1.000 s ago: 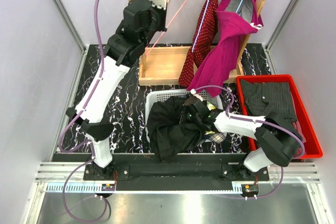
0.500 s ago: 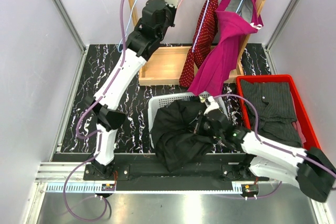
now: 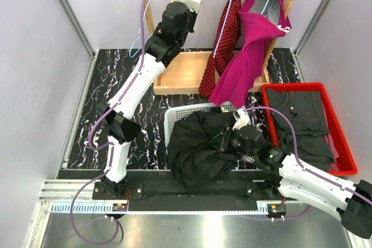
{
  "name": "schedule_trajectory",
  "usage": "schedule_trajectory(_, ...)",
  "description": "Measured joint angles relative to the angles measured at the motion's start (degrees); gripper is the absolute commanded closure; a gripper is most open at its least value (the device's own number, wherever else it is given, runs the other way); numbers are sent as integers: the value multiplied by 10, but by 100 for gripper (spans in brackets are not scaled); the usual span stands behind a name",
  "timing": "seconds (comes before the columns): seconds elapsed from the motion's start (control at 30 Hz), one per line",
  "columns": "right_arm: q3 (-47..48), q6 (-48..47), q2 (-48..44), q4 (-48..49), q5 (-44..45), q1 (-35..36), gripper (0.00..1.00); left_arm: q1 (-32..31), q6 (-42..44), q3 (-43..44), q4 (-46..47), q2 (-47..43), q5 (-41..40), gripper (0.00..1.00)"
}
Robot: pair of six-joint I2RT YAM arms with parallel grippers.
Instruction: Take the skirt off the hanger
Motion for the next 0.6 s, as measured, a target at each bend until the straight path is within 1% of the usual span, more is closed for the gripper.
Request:
schedule_trajectory(0.03, 5, -3, 0, -8, 1, 0, 45, 1, -1, -9, -1, 0, 0, 100)
schedule_trajectory(0.07, 13, -10, 1, -16, 4, 0, 39, 1, -2, -14, 1, 0, 0, 87)
schedule_trajectory(0.1, 24, -18, 3, -25, 6, 0, 31, 1, -2, -18, 5, 0, 1, 68)
schedule_trajectory(0.13, 35, -26, 5, -33, 11, 1, 25, 1, -4, -19, 5, -2, 1, 40)
schedule_trajectory(0.17, 49, -34, 8, -40, 16, 1, 22, 1, -5, -22, -1, -6, 1, 34)
schedule_trajectory(0.27, 90, -57, 11, -65, 33, 2, 18, 1, -9, -31, -21, -18, 0, 27)
schedule_trajectory(0.37, 125, -77, 7, -84, 49, 2, 17, 1, -14, -39, -37, -31, -1, 17)
schedule_trajectory(0.4, 136, -84, 3, -93, 55, 2, 17, 1, -15, -42, -41, -37, -1, 5)
schedule_trajectory(0.43, 148, -92, -2, -103, 61, 2, 17, 1, -16, -46, -44, -43, -1, 1)
schedule_trajectory(0.6, 220, -127, -31, -161, 83, 2, 12, -6, -32, -61, -55, -100, 6, 1)
